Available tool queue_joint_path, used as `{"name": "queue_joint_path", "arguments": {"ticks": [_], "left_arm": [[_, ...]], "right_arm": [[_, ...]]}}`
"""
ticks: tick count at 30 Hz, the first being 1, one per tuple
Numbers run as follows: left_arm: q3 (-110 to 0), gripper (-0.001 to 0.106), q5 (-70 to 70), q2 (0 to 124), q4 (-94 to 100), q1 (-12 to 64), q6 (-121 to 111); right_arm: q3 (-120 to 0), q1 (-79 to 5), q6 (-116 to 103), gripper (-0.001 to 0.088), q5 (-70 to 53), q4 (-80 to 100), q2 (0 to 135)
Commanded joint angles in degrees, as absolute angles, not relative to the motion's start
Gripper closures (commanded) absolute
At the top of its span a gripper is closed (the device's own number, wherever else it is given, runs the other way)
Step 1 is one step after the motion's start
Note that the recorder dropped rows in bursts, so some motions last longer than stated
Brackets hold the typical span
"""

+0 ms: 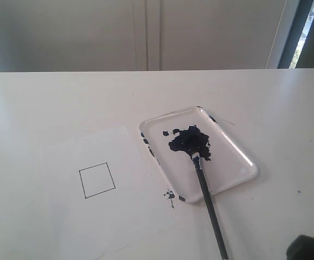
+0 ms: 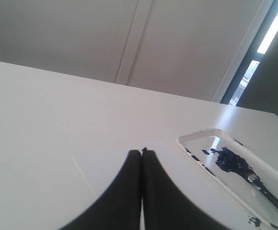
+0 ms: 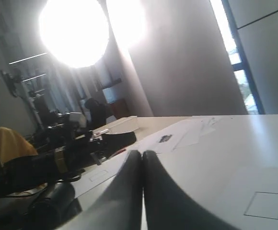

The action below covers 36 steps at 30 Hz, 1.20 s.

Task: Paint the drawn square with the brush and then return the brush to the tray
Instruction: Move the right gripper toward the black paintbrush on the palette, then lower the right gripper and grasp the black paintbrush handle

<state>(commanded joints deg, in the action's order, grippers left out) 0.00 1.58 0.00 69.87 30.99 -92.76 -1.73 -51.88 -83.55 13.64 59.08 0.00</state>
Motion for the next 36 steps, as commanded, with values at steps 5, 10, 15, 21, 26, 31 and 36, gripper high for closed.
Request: {"name": "queue_joint_path", "arguments": {"ticks": [5,10,15,21,26,31,36], "left_arm": [[0.00,0.105,1.58,0.00,69.87,30.99,-92.76],[0.00,0.105,1.58,0.00,69.87,30.99,-92.76],[0.00,0.105,1.58,0.00,69.87,30.99,-92.76],[0.00,0.105,1.58,0.00,69.87,30.99,-92.76],[0.00,0.105,1.58,0.00,69.87,30.99,-92.76],[0.00,0.105,1.58,0.00,69.87,30.99,-92.76],[0.00,0.105,1.58,0.00,69.87,30.99,-92.76]], "right_arm": [[-7.87,-51.88,-82.03,0.0868,7.03,60.45,6.53],[-15.29,-51.88,-81.75,0.0868,3.60,62.35,20.55],[-22.23,-51.88,-76.56,0.0868,-1.57,63.01,37.49],[-26.74,-51.88,-71.42,0.0868,-11.16,63.01,50.85],[-27.51,-51.88,-72.06,0.0863,-19.91,61.64,58.26],[-27.59,-51.88,-72.15,0.0709,-21.67,61.27,62.56],[-27.95,-51.88,-72.27,0.0384,-20.89,61.42,67.24]]}}
